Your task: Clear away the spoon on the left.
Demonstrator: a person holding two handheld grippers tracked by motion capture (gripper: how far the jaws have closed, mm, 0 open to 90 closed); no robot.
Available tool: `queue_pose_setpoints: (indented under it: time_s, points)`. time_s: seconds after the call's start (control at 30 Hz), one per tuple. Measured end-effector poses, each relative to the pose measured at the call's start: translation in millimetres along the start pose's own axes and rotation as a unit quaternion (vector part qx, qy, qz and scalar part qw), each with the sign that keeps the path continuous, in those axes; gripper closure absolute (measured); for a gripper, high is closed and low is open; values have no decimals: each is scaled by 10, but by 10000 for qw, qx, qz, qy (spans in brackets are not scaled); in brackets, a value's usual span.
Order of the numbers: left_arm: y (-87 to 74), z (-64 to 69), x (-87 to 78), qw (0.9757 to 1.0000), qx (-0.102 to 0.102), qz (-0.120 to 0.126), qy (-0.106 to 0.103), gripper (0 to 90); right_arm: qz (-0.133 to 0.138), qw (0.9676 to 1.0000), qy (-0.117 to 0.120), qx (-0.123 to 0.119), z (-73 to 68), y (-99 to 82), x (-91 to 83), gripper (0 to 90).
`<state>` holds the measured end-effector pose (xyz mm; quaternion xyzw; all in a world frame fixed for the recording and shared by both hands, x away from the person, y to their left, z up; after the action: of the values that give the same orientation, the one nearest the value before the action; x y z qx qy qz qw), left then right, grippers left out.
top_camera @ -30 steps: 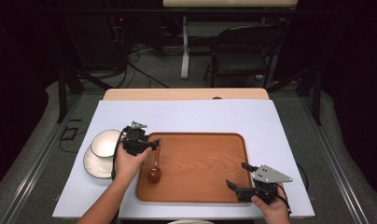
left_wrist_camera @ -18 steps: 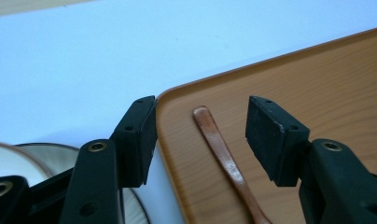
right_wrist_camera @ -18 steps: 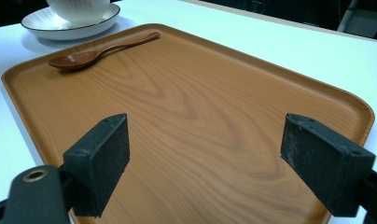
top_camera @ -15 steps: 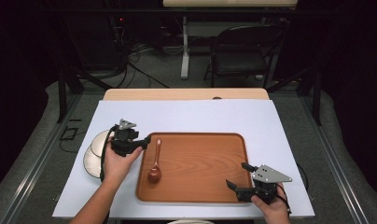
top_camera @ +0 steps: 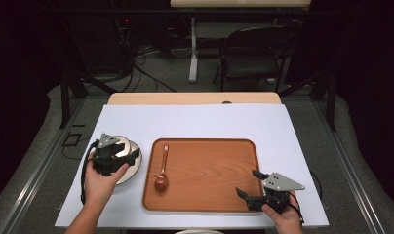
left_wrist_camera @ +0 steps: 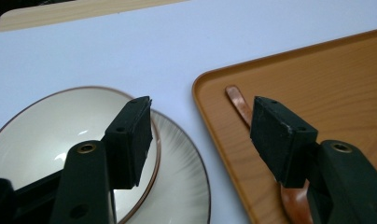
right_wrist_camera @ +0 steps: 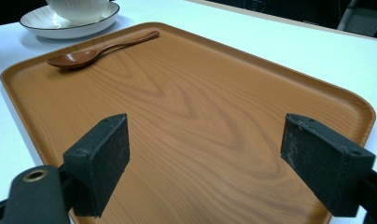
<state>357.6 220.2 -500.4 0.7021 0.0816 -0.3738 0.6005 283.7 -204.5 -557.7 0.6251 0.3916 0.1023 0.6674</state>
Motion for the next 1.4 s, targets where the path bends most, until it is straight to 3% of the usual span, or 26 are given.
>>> queue_pose_setpoints:
  time_s: [0.2, 0.4, 0.6, 0.87, 1.4]
  points:
    - [-205, -96, -202, 9994, -222, 234, 84, 389, -9, 10000, 22, -26, -17, -1, 10, 152]
    - [-388, -137, -269, 9988, -243, 346, 253, 397, -30, 10000, 11, -32, -14, -5, 12, 152]
    - [-534, -124, -256, 9983, -331, 437, 208, 401, -31, 10000, 28, -54, -23, -5, 14, 152]
    - [-608, -114, -214, 9980, -290, 526, 193, 405, -38, 10000, 42, -57, -29, -9, 19, 152]
    - [-719, -22, -125, 9991, -194, 373, 16, 408, -121, 9998, 107, -70, -31, -18, 24, 156]
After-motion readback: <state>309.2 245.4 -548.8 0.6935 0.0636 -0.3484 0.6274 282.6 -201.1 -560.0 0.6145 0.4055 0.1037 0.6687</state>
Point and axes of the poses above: each handheld gripper's, and its own axes: x roughly forward along the jaws, y roughly out of its top, z roughly to its right, the point moved 5 cm from there along x, roughly forward along the jaws, and after that the axes turned 4 degrees about x, right-handed, at the moved point
